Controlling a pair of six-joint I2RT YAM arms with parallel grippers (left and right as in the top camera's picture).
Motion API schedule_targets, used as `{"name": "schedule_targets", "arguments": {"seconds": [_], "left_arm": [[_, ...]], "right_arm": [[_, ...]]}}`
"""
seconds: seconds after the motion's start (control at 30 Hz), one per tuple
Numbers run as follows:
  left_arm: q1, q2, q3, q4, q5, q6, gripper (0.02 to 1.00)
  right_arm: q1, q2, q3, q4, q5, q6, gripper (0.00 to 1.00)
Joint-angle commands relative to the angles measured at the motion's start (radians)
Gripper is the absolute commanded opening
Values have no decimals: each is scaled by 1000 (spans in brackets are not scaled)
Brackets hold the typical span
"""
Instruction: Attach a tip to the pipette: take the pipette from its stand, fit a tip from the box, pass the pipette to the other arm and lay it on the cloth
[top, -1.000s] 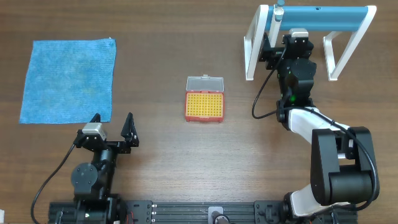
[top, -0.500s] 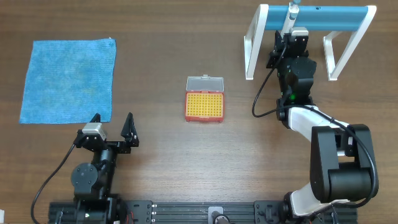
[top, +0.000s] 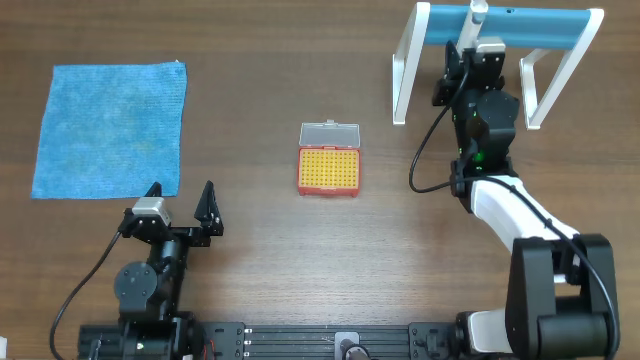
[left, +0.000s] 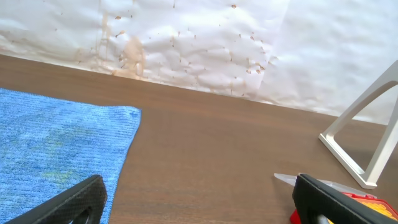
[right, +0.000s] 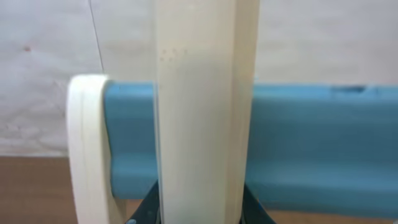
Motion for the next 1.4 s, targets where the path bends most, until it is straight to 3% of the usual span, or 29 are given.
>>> {"name": "schedule_targets", "arguments": {"seconds": [0.03,0.07,0.13,0.23,0.3,0.43,0.53,0.6,1.2,1.4], "left_arm": [[-2,-5,-2,-7,0,2,965],[-2,-5,-2,-7,0,2,965],[-2,-5,-2,-7,0,2,965],[-2,-5,-2,-7,0,2,965],[-2,-5,-2,-7,0,2,965],[-2,-5,-2,-7,0,2,965],[-2,-5,-2,-7,0,2,965],[-2,-5,-2,-7,0,2,965],[-2,-5,-2,-7,0,2,965],[-2,-5,-2,-7,0,2,965]], "right_arm": [[11,-63,-111,136,-13,1,84],[29,-72,-176,235,-14,1,82],[64,-90,-276,322,-132,19,82],[128,-99,-371,470,-378,95,82],[179,-98,-372,555,-402,98,82],[362,-80,-368,597,-383,26,82],[511,-10,-346,598,-213,-2,82],[544,49,-306,599,-201,-1,82],[502,277,-183,598,-185,-1,84],[502,321,-154,597,-235,0,82]]}}
